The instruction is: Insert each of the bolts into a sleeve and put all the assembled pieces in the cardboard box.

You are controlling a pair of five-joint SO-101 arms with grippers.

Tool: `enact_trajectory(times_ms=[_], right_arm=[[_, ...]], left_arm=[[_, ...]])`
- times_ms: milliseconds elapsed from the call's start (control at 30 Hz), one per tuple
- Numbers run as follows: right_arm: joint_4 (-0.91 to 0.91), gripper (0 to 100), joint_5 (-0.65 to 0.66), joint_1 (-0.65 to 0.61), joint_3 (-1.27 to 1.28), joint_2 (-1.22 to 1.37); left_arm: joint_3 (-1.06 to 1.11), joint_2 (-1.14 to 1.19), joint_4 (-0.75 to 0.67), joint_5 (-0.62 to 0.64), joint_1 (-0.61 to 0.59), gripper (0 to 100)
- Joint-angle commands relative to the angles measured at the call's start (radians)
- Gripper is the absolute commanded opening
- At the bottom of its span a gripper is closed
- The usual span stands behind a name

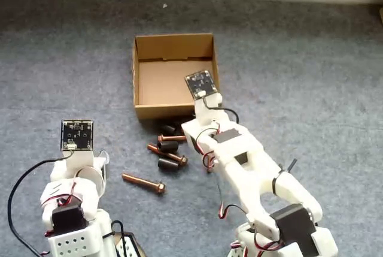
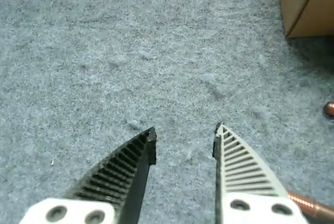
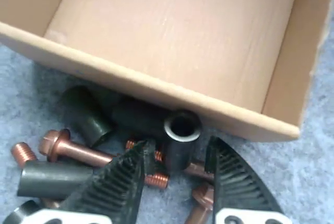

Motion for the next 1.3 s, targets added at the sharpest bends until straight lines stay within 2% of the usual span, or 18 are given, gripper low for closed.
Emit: enact_trajectory(times_ms=[0,67,167,267,533,767,933,1133,1267], right_arm=[[-0.042,15.3,-0.008,-0.004,-0.03,-0.008],[-0.042,11.2,-0.008,-0.004,-0.03,-0.008],[-0.039,0.0,-0.008,-0.002,-0.03,-0.018],[0.024,0.7,-0.003,0.007,-0.036,-0.047],[0.479,0.5,0.015,0.125,-0.104,-0.332],[0.823,0.5,0.238,0.237,-0.137,-0.39],[0.854,0.5,0.31,0.289,-0.13,-0.291],[0.851,1.4,0.325,0.291,-0.137,-0.099],[0.828,11.1,0.324,0.292,-0.162,-0.004]], left_arm=[[-0.03,-0.007,-0.02,0.005,-0.002,20],[-0.028,-0.007,-0.02,0.005,-0.001,20],[-0.016,-0.007,-0.021,0.005,-0.001,20],[-0.016,-0.007,-0.021,0.005,-0.001,20],[-0.015,-0.007,-0.021,0.005,-0.001,20],[-0.013,-0.007,-0.021,0.005,-0.001,20],[-0.008,-0.007,-0.021,0.005,0.001,20],[-0.008,-0.007,-0.021,0.005,0.001,20],[-0.008,-0.007,-0.021,0.005,0.001,20]])
